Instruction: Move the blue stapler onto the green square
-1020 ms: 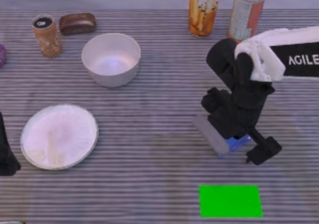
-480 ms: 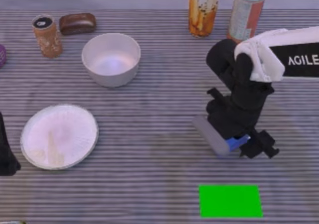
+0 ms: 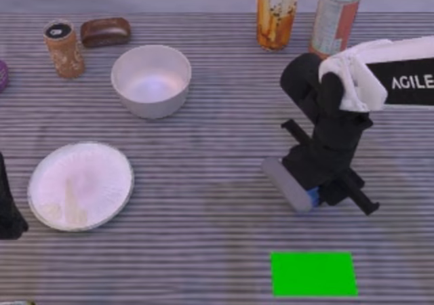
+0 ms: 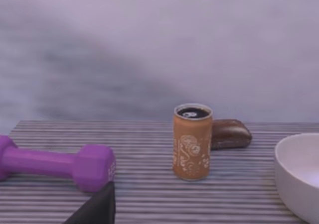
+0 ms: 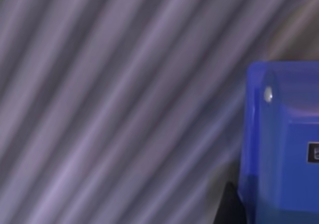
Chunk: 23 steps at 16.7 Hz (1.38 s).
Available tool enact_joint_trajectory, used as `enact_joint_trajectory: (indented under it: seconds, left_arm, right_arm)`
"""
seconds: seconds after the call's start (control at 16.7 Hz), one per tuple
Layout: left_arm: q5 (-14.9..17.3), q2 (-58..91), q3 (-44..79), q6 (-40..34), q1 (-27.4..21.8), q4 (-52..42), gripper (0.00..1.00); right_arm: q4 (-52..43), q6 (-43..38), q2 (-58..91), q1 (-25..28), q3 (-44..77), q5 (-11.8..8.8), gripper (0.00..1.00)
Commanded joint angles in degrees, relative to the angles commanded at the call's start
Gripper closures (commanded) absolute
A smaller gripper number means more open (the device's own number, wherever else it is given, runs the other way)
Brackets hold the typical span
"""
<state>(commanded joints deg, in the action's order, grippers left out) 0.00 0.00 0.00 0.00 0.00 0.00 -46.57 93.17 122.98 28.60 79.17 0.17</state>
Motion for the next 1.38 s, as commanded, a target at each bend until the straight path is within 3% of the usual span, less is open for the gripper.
enact_joint_trajectory:
  seconds: [0.54, 1.02, 1.38]
  left_arm:
    - [0.0, 0.0, 0.0, 0.0, 0.0, 0.0, 0.0]
    - [0.0, 0.0, 0.0, 0.0, 0.0, 0.0, 0.0]
    - [0.0, 0.0, 0.0, 0.0, 0.0, 0.0, 0.0]
  right_arm:
    - [-0.92, 0.05, -0.39, -0.12, 0.94, 0.02, 1.0]
    - [-19.12, 0.39, -6.77, 0.44, 12.02, -0.04, 1.0]
    - [-20.0, -0.03, -7.38, 0.26, 12.63, -0.03, 1.0]
